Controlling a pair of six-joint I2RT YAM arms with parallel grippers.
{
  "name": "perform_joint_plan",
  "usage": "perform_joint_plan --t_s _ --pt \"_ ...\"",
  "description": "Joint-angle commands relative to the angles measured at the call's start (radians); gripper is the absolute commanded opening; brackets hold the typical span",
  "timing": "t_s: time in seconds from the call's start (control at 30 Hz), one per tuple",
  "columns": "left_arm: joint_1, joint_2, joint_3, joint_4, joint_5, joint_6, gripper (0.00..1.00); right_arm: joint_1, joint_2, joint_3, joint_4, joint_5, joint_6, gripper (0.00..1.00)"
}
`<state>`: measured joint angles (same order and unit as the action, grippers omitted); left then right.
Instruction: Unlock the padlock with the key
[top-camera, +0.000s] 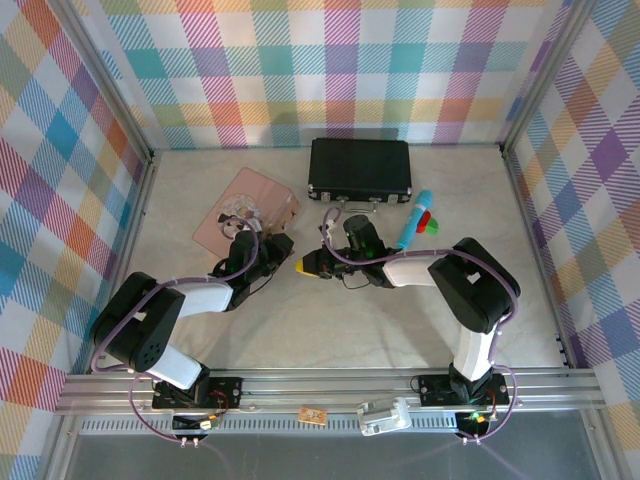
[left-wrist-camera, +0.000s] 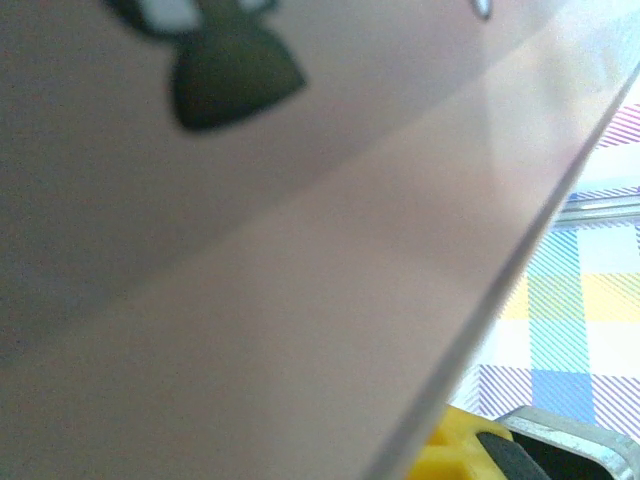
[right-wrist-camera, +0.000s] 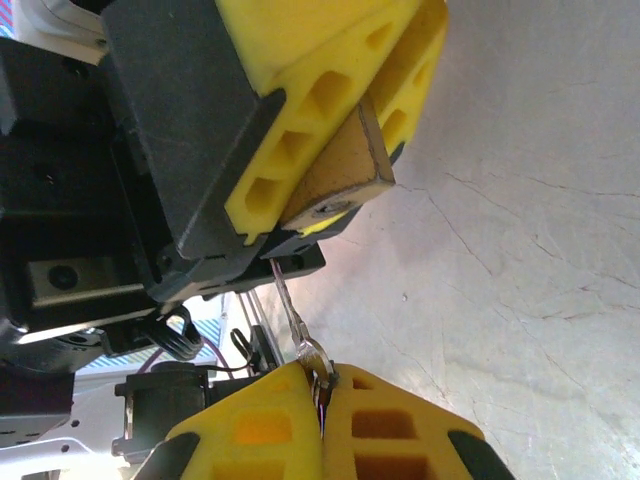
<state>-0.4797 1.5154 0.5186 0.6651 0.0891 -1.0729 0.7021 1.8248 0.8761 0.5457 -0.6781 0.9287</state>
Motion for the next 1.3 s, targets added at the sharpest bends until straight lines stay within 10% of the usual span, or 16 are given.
perform_joint_plan --t_s 0.0,1.27 --pt "-0.014 -0.04 -0.011 0.097 0.041 -0.012 0.0 0.008 0.023 0.043 0.045 -0.018 0.011 0.0" --pt "-0.019 -0.066 -0.017 0.056 -0.019 -0.007 0.0 0.016 -0.032 -0.049 0.077 0.021 0.057 0.0"
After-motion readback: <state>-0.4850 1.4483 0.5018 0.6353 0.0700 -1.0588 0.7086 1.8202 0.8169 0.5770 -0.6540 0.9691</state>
